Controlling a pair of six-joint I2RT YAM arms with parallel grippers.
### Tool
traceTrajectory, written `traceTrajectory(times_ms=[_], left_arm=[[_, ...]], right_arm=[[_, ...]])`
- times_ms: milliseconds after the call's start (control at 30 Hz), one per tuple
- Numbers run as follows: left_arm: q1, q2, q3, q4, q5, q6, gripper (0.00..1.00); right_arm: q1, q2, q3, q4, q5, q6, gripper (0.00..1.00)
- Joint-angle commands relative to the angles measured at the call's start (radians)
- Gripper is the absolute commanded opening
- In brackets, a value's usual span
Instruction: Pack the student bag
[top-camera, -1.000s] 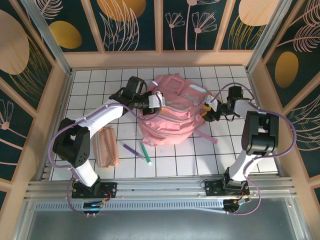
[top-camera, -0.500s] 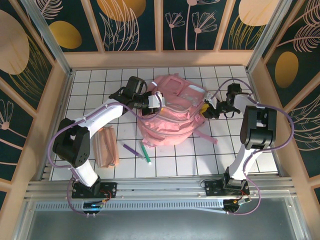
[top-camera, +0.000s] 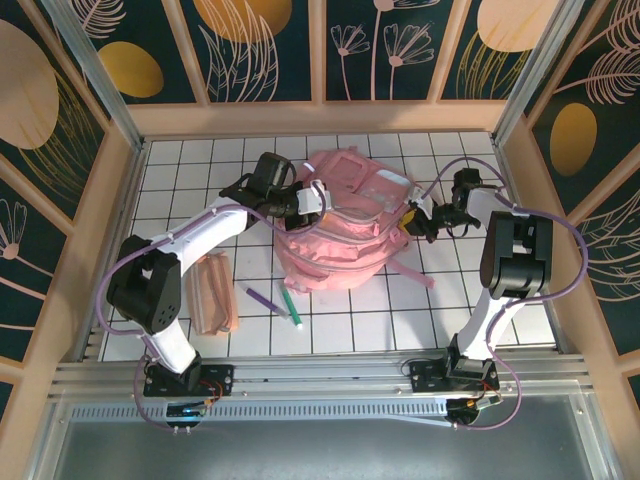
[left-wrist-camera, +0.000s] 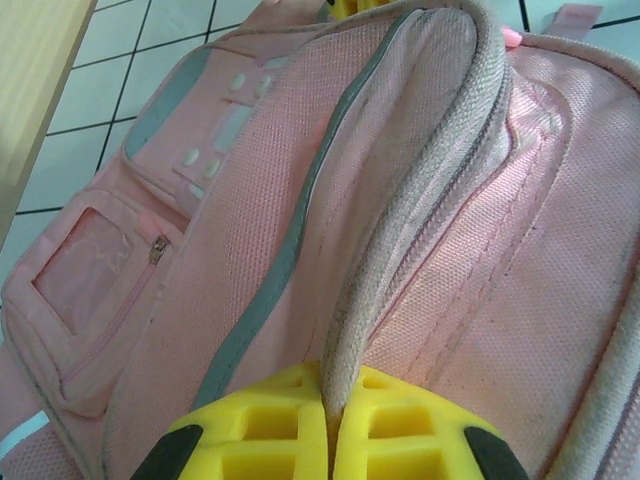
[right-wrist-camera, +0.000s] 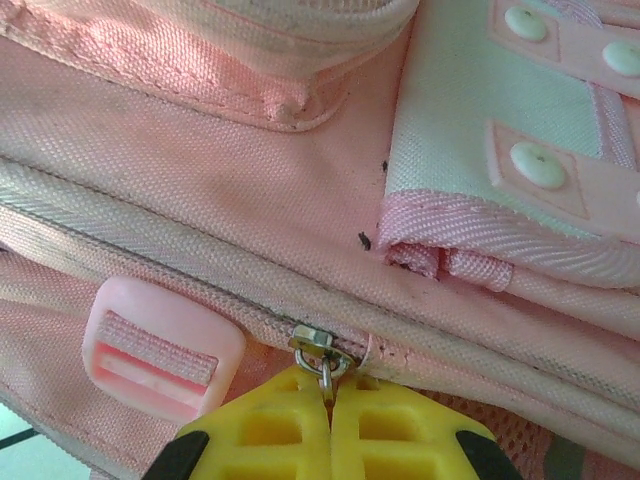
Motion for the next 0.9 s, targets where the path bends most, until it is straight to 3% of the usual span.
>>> traceTrajectory(times_ms=[0, 333, 533, 667, 867], left_arm=[[0.003, 0.011, 0.053, 0.088, -0.053, -0.066, 0.00], [-0.004, 0.034, 0.104, 0.128, -0.200, -0.255, 0.00], [-0.042, 0.070, 0.190, 0.036, -0.184, -0.245, 0.00], [-0.042, 0.062, 0.218, 0.030, -0.245, -0.252, 0.00], [-0.043, 0.070, 0.254, -0.039, -0.248, -0.196, 0.00]], right_arm=[[0.014, -0.063, 0.005, -0.019, 0.020, 0.015, 0.00], [0.044, -0.077, 0.127, -0.159, 0.196, 0.182, 0.00], [0.104, -0.061, 0.214, -0.311, 0.257, 0.382, 0.00], [0.135, -0.075, 0.248, -0.397, 0.176, 0.509, 0.00], [0.193, -0.080, 0.286, -0.449, 0.282, 0.736, 0.00]])
